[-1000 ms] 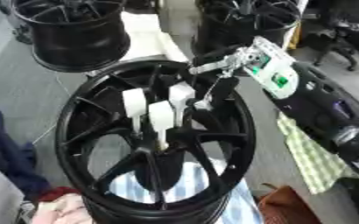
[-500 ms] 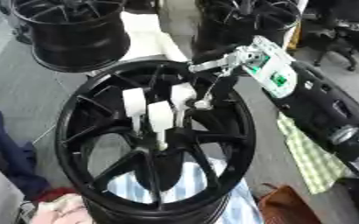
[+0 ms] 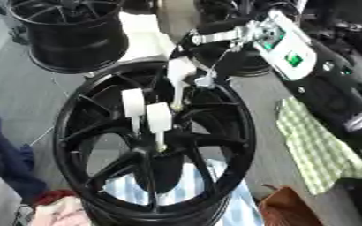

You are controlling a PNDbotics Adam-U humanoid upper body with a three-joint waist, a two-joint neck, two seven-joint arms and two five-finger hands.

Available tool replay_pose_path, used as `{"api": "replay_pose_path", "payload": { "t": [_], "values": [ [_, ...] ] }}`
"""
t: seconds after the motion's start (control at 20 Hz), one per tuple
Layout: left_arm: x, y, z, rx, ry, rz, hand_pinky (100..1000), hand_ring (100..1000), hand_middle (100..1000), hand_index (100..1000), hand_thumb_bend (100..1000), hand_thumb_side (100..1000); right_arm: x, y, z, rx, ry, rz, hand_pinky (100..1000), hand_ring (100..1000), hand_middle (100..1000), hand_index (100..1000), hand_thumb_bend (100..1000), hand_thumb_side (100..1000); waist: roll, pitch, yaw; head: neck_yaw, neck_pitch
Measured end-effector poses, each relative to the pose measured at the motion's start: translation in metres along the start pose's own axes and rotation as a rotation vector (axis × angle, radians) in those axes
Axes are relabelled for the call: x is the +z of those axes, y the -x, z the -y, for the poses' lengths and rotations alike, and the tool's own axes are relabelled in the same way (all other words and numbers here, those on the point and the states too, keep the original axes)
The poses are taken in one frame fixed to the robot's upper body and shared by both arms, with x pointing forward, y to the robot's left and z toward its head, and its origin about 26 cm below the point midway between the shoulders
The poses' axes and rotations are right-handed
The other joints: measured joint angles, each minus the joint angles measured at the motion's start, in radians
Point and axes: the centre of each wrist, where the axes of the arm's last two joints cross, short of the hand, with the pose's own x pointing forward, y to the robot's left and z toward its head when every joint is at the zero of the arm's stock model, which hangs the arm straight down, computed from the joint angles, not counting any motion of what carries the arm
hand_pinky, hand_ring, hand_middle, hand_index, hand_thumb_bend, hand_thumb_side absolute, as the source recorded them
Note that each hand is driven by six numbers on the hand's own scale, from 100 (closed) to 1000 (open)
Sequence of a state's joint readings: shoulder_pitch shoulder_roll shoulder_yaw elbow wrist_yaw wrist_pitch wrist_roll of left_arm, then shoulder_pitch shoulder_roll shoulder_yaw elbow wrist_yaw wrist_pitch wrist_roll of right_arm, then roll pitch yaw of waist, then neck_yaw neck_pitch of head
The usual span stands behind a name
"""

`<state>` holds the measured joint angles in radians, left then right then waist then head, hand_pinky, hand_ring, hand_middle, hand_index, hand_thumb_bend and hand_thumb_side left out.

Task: Pull the pin out of the wheel hub.

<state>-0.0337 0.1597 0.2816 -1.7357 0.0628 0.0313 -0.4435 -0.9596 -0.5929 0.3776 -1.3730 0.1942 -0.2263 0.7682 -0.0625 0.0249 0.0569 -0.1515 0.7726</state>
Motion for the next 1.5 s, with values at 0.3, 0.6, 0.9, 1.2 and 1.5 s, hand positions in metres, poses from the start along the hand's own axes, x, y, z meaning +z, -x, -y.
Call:
{"api": "replay_pose_path", "payload": {
  "t": [0.3, 0.6, 0.9, 1.2, 1.5],
  "values": [
    [0.003, 0.000, -0.003, -0.009, -0.011, -0.011, 746, 1000, 751, 933, 100, 920, 0.100, 0.007, -0.012, -0.087, 0.193, -0.110, 794, 680, 425, 688, 100, 318, -0.008, -0.001, -0.034, 0.020, 0.000],
    [0.004, 0.000, -0.007, -0.012, -0.035, -0.012, 746, 1000, 750, 933, 100, 919, 0.195, 0.026, -0.106, -0.242, 0.446, -0.441, 827, 788, 728, 909, 100, 504, -0.004, 0.007, -0.054, 0.046, 0.000],
    [0.004, -0.001, -0.009, -0.016, -0.053, -0.009, 746, 1000, 750, 934, 100, 920, 0.252, 0.042, -0.242, -0.428, 0.887, -0.943, 837, 841, 893, 948, 228, 739, 0.007, 0.012, -0.057, 0.067, 0.000],
    [0.005, -0.001, -0.010, -0.018, -0.060, -0.008, 746, 1000, 751, 934, 100, 918, 0.244, 0.038, -0.323, -0.528, 1.370, -1.181, 777, 775, 828, 904, 158, 719, 0.018, 0.011, -0.062, 0.071, 0.000],
    [0.005, 0.000, -0.009, -0.015, -0.059, -0.009, 746, 1000, 751, 933, 100, 918, 0.201, 0.036, -0.323, -0.612, 1.503, -1.039, 763, 734, 759, 891, 100, 671, 0.026, 0.007, -0.063, 0.070, 0.000]
  ]
}}
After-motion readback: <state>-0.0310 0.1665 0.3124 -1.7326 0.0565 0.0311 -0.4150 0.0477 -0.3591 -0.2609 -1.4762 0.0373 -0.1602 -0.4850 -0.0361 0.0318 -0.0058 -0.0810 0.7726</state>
